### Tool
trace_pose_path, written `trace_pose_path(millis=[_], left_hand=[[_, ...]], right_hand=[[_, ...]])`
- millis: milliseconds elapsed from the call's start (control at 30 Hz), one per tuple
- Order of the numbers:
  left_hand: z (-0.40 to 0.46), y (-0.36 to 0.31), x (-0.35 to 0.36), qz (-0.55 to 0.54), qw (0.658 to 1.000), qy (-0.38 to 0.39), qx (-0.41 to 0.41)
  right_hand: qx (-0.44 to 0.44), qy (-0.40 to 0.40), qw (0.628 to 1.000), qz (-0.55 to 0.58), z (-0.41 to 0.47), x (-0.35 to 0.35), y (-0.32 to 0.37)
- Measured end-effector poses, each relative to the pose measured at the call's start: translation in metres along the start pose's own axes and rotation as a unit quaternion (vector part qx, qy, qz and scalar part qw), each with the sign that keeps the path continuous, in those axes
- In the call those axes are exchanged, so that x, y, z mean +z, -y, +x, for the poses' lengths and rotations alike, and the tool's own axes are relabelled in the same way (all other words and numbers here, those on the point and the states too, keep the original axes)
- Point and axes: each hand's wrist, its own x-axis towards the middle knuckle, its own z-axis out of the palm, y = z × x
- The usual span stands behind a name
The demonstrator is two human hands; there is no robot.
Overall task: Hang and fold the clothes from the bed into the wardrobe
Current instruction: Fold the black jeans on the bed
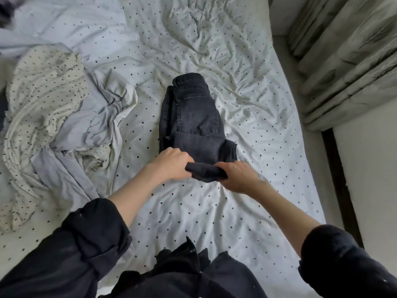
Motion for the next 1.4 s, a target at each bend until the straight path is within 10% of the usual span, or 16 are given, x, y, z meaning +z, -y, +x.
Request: trace_pose_path(millis=[300, 533, 700, 1067, 1400], left_hand=[[-0.055, -0.025, -0.029, -0.221, 0.939, 0.259, -0.044], [-0.04, 0.015, -0.032, -0.144, 0.983, 0.064, -0.092], [-0.018, 0.014, 0.015, 0.092, 0.947, -0.3, -0.075], [0.018, 0.039, 0.072, 0.151, 0.986, -0.065, -0.036], [0.02, 0.061, 0.091, 0.12, 0.98, -0.158, 0.021]], right_hand=[[-0.031, 0.281, 0.955, 0.094, -0.057, -0.04, 0.017], [-0.041, 0.142, 0.977, 0.155, 0.005, -0.055, 0.016], [0.021, 0.026, 0.987, 0.155, 0.074, -0.052, 0.003], [-0.039, -0.288, 0.957, -0.027, 0.058, 0.023, 0.021], [-0.023, -0.084, 0.991, -0.105, 0.06, 0.071, 0.012]])
